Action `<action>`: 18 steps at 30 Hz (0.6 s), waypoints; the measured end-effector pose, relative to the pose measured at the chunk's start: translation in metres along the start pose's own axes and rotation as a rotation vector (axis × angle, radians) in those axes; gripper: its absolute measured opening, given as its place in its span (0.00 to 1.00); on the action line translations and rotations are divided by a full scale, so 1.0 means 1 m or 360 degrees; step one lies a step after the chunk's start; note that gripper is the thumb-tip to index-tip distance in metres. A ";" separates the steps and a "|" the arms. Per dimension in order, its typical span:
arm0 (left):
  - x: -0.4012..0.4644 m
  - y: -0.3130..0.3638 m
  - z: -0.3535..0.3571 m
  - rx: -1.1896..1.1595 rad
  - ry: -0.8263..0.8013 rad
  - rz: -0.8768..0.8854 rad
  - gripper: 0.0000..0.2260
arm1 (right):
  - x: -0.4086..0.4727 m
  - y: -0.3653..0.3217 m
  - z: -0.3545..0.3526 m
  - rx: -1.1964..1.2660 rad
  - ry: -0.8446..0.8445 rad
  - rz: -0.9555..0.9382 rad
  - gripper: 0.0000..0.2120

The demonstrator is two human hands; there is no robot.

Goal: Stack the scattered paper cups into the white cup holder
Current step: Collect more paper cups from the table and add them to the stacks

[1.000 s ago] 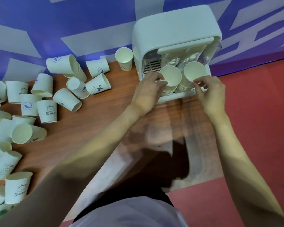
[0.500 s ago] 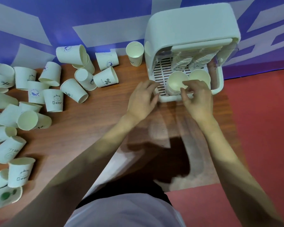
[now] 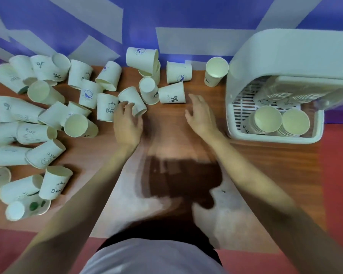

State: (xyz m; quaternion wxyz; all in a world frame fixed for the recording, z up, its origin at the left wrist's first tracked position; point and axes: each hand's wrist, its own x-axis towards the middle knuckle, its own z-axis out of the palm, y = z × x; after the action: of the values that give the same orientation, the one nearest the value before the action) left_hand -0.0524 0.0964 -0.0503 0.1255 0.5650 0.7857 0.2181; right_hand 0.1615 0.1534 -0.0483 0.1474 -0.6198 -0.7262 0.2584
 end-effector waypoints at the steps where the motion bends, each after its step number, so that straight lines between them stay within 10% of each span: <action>1: 0.012 -0.003 -0.003 -0.0014 0.0013 -0.0041 0.18 | 0.010 -0.004 0.003 0.0007 0.0031 0.0030 0.21; 12: 0.071 -0.005 -0.007 0.0057 -0.0261 -0.0223 0.26 | 0.056 -0.024 0.035 0.0262 0.0103 0.0373 0.12; 18: 0.043 -0.005 -0.001 -0.0073 -0.0158 -0.0196 0.10 | 0.035 -0.015 0.021 0.0348 0.0178 0.0322 0.06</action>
State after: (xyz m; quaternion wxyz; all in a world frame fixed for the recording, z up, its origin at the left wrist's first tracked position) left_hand -0.0715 0.1350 -0.0497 0.1903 0.5228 0.8066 0.1995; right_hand 0.1317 0.1827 -0.0607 0.2273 -0.6835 -0.6183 0.3145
